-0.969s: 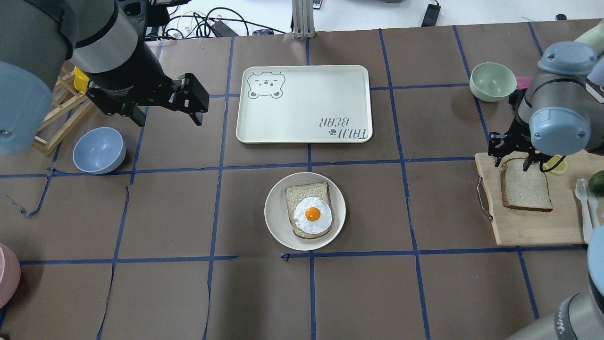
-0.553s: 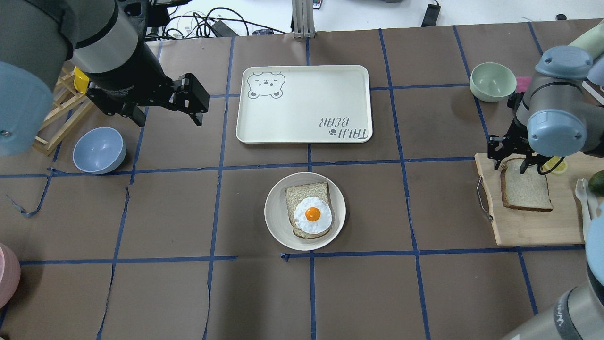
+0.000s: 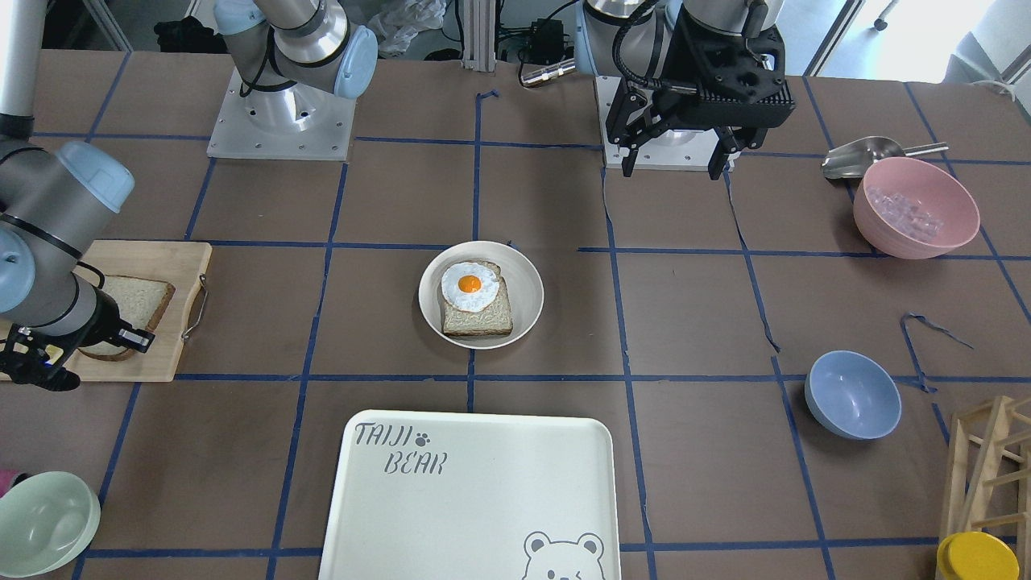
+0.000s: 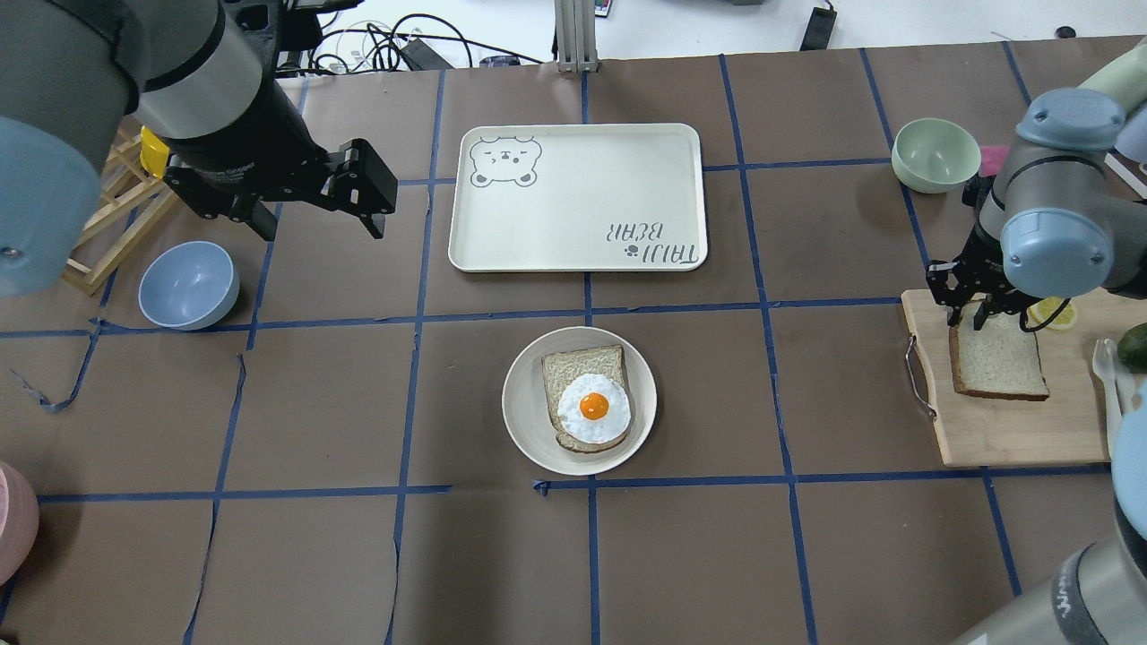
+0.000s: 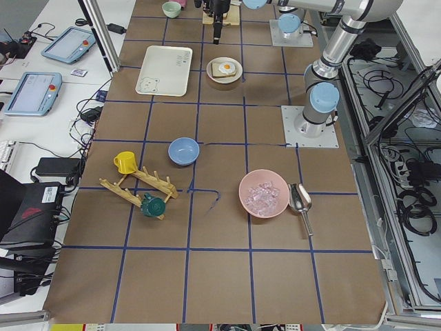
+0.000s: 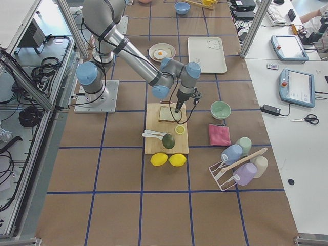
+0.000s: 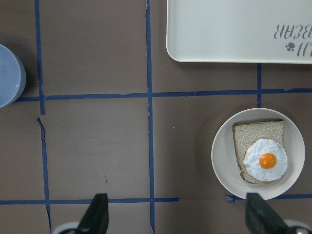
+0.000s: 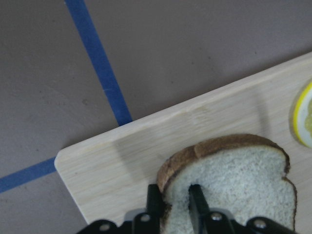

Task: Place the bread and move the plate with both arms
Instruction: 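Lower the right gripper and grasp the bread slice by its crust, then lift the bread slice and carry it over the white plate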

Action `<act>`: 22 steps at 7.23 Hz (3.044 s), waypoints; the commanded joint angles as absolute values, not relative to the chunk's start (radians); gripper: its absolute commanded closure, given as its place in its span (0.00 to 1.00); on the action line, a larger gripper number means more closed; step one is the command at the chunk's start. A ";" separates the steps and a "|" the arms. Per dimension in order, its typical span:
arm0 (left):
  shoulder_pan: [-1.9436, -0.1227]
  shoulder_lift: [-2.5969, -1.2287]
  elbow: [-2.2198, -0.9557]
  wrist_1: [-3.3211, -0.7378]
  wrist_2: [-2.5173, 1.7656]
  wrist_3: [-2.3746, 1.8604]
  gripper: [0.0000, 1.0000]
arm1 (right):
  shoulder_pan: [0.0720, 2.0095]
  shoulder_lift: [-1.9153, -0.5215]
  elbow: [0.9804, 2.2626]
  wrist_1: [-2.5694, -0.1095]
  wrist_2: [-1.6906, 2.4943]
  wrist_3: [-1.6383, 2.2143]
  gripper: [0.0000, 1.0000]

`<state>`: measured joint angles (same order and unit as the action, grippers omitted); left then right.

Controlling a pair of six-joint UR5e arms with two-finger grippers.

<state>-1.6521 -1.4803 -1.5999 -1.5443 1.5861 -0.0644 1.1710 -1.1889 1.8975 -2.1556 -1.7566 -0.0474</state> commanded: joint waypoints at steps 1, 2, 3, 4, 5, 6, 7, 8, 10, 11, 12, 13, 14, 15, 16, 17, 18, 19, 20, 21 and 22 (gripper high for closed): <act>-1.652 -1.479 -1.600 -1.545 1.586 -0.064 0.00 | 1.170 -1.201 1.891 -2.151 -1.756 -0.046 1.00; -1.652 -1.479 -1.600 -1.545 1.586 -0.064 0.00 | 1.172 -1.203 1.890 -2.140 -1.759 -0.046 1.00; -1.652 -1.479 -1.600 -1.545 1.586 -0.064 0.00 | 1.170 -1.209 1.885 -2.132 -1.763 -0.048 1.00; -1.652 -1.479 -1.600 -1.545 1.588 -0.064 0.00 | 1.173 -1.230 1.864 -2.065 -1.761 -0.046 1.00; -1.651 -1.479 -1.600 -1.545 1.586 -0.064 0.00 | 1.183 -1.265 1.827 -1.978 -1.752 -0.045 1.00; -1.651 -1.479 -1.600 -1.545 1.586 -0.064 0.00 | 1.209 -1.297 1.792 -1.903 -1.749 -0.037 1.00; -1.651 -1.479 -1.600 -1.545 1.588 -0.064 0.00 | 1.262 -1.336 1.758 -1.828 -1.749 -0.026 1.00; -1.651 -1.479 -1.600 -1.543 1.586 -0.064 0.00 | 1.322 -1.362 1.711 -1.756 -1.747 0.016 1.00; -1.651 -1.479 -1.600 -1.545 1.586 -0.064 0.00 | 1.498 -1.362 1.625 -1.675 -1.747 0.130 1.00; -1.651 -1.479 -1.600 -1.542 1.586 -0.064 0.00 | 1.588 -1.362 1.614 -1.646 -1.697 0.290 1.00; -1.651 -1.479 -1.600 -1.543 1.586 -0.064 0.00 | 1.676 -1.353 1.614 -1.647 -1.624 0.407 1.00; -1.651 -1.479 -1.601 -1.543 1.586 -0.064 0.00 | 1.751 -1.344 1.614 -1.652 -1.596 0.530 1.00; -1.651 -1.480 -1.601 -1.543 1.586 -0.064 0.00 | 1.806 -1.333 1.615 -1.661 -1.522 0.619 1.00; -1.649 -1.480 -1.601 -1.543 1.586 -0.064 0.00 | 1.856 -1.321 1.615 -1.663 -1.491 0.738 1.00; -1.649 -1.480 -1.601 -1.543 1.586 -0.064 0.00 | 1.897 -1.313 1.617 -1.663 -1.468 0.814 1.00; -1.651 -1.480 -1.603 -1.542 1.586 -0.064 0.00 | 1.919 -1.307 1.620 -1.663 -1.403 0.916 1.00; -1.651 -1.480 -1.603 -1.542 1.586 -0.064 0.00 | 1.925 -1.292 1.620 -1.664 -1.385 0.936 1.00; -1.649 -1.480 -1.603 -1.540 1.585 -0.064 0.00 | 1.928 -1.273 1.627 -1.663 -1.384 0.934 1.00; -1.651 -1.480 -1.603 -1.540 1.585 -0.064 0.00 | 1.936 -1.246 1.626 -1.670 -1.384 0.936 1.00; -1.651 -1.480 -1.603 -1.540 1.585 -0.064 0.00 | 1.940 -1.233 1.626 -1.696 -1.382 0.937 1.00; -1.649 -1.480 -1.603 -1.540 1.585 -0.064 0.00 | 1.942 -1.223 1.614 -1.704 -1.381 0.965 1.00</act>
<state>-1.6501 -1.4803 -1.6030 -1.5402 1.5847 -0.0644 1.9379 -1.2399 1.6233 -1.6881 -1.3829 0.9414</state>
